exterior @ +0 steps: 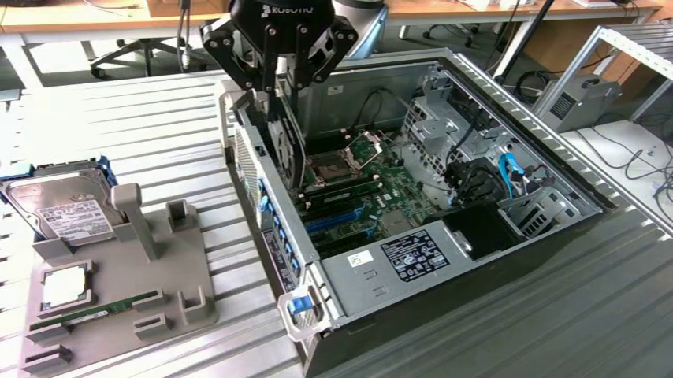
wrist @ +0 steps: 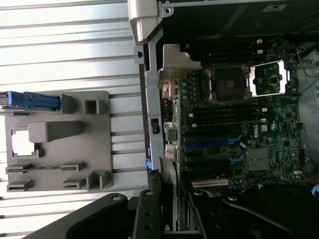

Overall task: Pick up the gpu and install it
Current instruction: 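Pick up the gpu and move the gpu toward the slot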

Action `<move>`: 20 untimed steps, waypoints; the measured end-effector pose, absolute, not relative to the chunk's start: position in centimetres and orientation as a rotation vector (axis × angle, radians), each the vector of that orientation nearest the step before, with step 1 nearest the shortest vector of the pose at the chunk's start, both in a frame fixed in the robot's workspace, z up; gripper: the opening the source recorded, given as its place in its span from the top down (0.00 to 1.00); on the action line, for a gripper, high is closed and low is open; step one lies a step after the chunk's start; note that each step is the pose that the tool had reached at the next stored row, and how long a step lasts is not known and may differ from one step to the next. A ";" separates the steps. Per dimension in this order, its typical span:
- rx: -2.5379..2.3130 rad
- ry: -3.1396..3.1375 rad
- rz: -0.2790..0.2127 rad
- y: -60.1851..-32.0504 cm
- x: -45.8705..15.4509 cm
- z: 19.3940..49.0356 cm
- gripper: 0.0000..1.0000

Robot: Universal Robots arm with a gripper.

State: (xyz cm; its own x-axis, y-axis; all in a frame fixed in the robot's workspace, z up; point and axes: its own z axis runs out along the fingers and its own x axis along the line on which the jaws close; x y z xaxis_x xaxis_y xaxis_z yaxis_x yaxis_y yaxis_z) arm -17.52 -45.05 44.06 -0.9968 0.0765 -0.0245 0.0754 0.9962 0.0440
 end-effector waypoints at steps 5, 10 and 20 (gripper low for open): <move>0.118 3.112 0.067 -45.1 -17.3 44.1 0.74; 0.118 3.112 0.067 -45.0 -16.8 44.1 0.74; 0.118 3.112 0.067 -45.1 -15.7 44.1 0.74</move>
